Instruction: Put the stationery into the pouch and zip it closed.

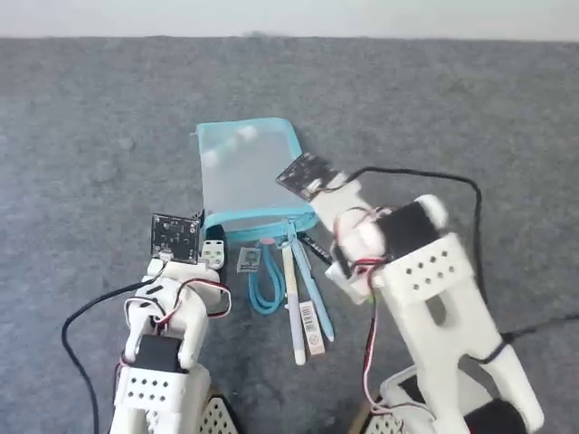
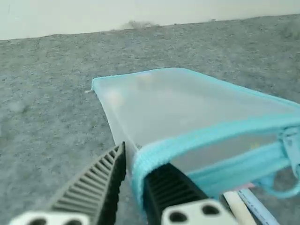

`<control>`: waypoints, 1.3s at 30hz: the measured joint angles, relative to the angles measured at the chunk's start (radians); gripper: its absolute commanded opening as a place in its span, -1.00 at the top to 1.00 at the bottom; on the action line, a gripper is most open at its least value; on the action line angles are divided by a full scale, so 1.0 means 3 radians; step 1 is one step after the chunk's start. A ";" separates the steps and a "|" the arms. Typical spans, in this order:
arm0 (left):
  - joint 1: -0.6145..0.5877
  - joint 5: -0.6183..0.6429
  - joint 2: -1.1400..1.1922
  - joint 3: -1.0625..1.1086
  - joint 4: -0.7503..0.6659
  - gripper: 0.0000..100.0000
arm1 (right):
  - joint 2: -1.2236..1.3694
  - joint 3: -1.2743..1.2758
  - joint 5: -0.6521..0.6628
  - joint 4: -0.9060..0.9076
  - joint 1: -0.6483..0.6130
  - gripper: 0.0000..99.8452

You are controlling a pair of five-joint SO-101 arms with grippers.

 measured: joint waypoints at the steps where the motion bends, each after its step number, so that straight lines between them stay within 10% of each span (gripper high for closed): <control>1: 0.0000 -0.0026 0.0000 0.0000 0.0000 0.97 | -0.0015 -0.0051 0.0051 0.0005 0.0082 0.99; 19: 0.0020 -0.0159 0.0000 0.0000 0.0000 0.97 | -0.1212 -0.0072 0.0634 0.0015 0.0788 0.99; 30: 0.0020 -0.0159 0.0000 0.0000 -0.0046 0.97 | -0.1207 0.0107 -0.0082 0.0015 -0.0701 0.99; 39: 0.0020 -0.0164 0.0000 0.0000 -0.0046 0.97 | -0.1187 0.0107 -0.0148 -0.0020 -0.0777 0.99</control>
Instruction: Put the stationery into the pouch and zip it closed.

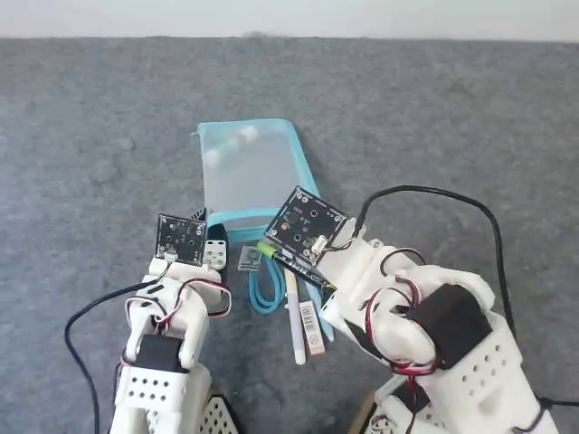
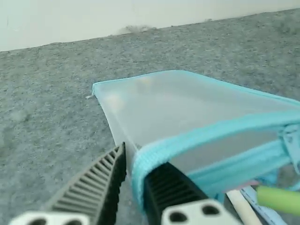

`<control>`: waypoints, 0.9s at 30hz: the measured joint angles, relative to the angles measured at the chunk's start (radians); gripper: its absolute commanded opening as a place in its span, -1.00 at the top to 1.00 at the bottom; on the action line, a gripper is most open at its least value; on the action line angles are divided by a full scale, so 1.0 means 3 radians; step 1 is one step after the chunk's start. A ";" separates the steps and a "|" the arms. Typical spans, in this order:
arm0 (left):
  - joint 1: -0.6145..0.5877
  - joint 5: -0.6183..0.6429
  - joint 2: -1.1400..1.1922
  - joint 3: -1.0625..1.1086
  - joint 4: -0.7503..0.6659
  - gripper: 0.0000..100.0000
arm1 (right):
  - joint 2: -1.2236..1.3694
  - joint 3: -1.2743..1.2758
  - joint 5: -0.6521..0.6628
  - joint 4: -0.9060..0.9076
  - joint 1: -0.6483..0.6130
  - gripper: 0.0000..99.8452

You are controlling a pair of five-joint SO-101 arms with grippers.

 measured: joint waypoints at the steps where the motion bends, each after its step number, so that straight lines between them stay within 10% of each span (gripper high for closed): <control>1: 0.0000 0.0000 0.0000 0.0000 0.0000 0.97 | 0.0000 0.0000 -0.0005 -0.0046 0.0000 0.99; 27: 0.0000 0.0000 0.0000 0.0000 0.0000 0.97 | 0.1698 -0.0220 -0.0435 -0.1575 0.0092 0.96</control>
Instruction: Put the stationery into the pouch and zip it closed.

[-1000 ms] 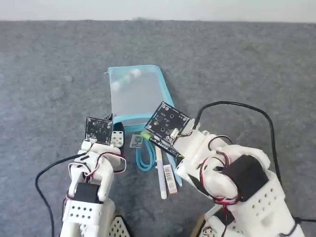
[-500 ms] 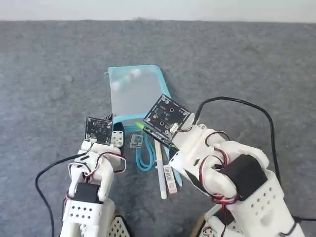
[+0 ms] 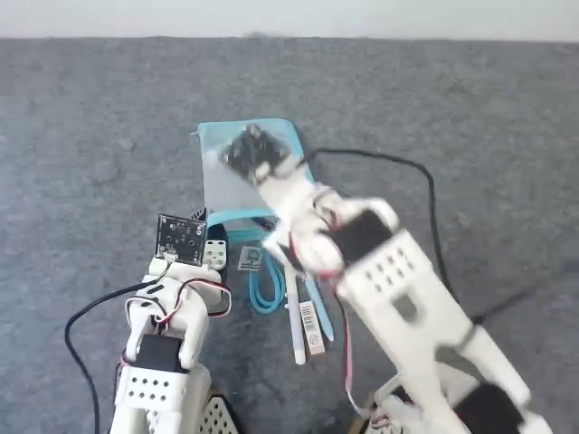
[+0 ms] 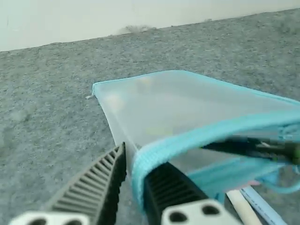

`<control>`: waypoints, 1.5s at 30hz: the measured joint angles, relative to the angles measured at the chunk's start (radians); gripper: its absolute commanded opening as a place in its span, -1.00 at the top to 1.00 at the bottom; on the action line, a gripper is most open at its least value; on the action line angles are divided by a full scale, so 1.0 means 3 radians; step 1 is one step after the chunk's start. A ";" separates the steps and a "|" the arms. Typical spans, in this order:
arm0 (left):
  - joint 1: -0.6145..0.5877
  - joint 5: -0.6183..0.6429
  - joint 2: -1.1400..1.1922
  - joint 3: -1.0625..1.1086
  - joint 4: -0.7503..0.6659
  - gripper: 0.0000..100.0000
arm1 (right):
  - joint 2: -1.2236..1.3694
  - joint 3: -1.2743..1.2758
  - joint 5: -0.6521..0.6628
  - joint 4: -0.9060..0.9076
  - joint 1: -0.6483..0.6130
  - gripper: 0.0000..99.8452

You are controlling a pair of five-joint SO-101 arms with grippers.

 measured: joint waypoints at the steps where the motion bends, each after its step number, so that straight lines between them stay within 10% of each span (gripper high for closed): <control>1: 0.0000 0.0000 0.0000 0.0000 0.0000 0.97 | 0.0159 -0.0107 -0.0051 -0.0031 0.0041 0.93; 11: 0.0000 0.0000 0.0000 0.0000 -0.0005 0.97 | 0.0946 -0.0844 -0.0322 -0.0020 0.0087 0.32; 22: 0.0000 0.0000 0.0000 0.0000 -0.0005 0.97 | -0.0363 -0.0327 -0.0077 0.0711 0.0092 0.52; 32: 0.0000 -0.0138 0.0000 0.0000 -0.0005 0.97 | -0.0568 0.1938 0.0031 -0.0491 0.0087 0.52; 45: 0.0000 -0.0189 0.0000 0.0000 -0.0005 0.97 | -0.0087 0.2511 0.0041 -0.1238 0.0082 0.52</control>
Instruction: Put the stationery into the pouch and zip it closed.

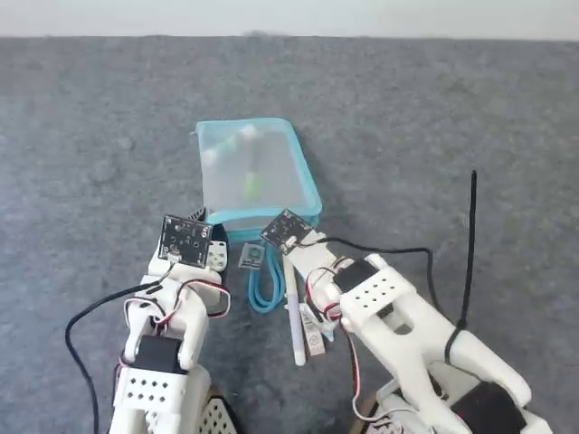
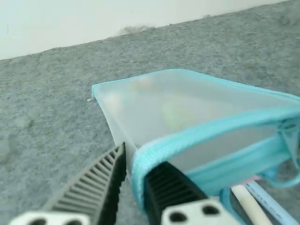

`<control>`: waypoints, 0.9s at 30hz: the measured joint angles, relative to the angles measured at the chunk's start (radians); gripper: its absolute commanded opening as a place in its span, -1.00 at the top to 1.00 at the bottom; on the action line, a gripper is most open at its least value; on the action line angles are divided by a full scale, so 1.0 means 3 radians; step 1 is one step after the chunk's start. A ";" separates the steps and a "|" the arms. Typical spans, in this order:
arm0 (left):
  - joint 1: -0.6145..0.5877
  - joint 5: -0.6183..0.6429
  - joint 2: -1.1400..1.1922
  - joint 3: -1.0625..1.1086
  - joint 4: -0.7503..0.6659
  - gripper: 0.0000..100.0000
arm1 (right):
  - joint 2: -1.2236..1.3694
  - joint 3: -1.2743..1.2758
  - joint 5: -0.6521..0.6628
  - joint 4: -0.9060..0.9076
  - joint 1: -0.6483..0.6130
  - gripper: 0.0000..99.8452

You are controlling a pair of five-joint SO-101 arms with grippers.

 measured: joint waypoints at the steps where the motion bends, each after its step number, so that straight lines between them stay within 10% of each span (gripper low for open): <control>1: 0.0000 0.0000 0.0000 0.0000 0.0000 0.97 | 0.0010 0.0000 0.0000 -0.0026 -0.0005 0.52; 27: 0.0000 0.0000 0.0000 0.0000 0.0000 0.97 | 0.0378 -0.0164 -0.0153 -0.0107 0.0783 0.52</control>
